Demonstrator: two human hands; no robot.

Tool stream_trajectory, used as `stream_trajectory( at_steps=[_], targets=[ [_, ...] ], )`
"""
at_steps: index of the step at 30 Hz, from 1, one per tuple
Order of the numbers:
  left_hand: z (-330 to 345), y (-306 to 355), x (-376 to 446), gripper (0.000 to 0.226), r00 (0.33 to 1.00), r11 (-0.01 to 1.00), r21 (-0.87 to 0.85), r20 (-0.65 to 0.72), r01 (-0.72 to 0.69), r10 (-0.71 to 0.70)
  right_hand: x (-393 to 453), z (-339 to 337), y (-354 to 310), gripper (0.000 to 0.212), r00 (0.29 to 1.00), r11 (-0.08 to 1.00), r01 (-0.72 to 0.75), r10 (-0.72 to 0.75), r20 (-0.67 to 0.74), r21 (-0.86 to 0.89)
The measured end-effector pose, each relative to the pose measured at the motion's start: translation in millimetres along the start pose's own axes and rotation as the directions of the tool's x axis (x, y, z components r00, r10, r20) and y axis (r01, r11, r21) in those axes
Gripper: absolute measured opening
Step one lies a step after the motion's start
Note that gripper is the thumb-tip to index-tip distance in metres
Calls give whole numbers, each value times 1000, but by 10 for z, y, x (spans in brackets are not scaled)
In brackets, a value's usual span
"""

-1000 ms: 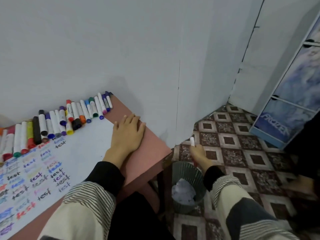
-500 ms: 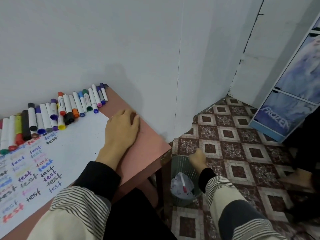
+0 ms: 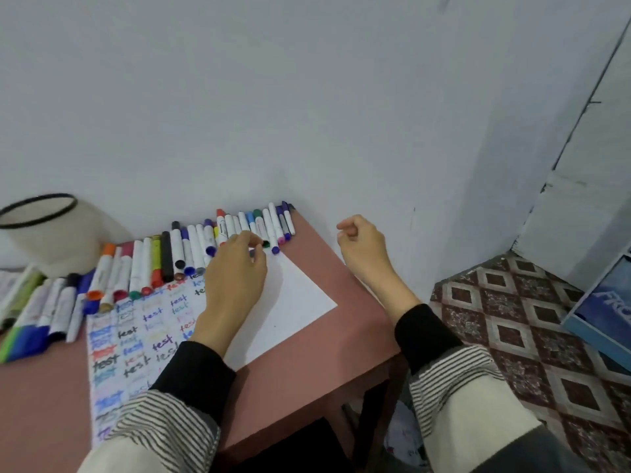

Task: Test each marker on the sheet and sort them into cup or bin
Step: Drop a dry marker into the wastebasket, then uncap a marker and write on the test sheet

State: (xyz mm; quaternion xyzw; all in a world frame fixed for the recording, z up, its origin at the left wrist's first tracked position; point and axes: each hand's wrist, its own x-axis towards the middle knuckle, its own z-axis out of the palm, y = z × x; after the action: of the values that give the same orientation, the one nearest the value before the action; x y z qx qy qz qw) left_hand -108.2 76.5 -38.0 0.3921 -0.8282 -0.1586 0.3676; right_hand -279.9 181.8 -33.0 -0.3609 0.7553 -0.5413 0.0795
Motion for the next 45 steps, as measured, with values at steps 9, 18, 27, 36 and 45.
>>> stream_trajectory(
  at_steps=[9,18,27,36,45],
  targets=[
    [-476,-1004,95,26,998,977,203,24,-61,58,401,953,-311,18,999,966,-22,28,17,-256],
    [-465,-1243,196,29,999,982,185,38,-28,22,781,1391,-280,31,985,825,-169,164,-57,-539],
    [-425,-1282,217,28,999,983,183,39,-8,0,806,1448,-255,36,978,806,-204,188,-87,-556],
    [-495,-1188,246,39,1000,990,140,8,28,-29,399,1368,-506,10,983,989,117,-129,-132,-95],
    [-565,-1161,262,38,999,968,250,34,-12,4,-52,1477,-566,17,799,732,600,-526,291,-324]
  ],
)
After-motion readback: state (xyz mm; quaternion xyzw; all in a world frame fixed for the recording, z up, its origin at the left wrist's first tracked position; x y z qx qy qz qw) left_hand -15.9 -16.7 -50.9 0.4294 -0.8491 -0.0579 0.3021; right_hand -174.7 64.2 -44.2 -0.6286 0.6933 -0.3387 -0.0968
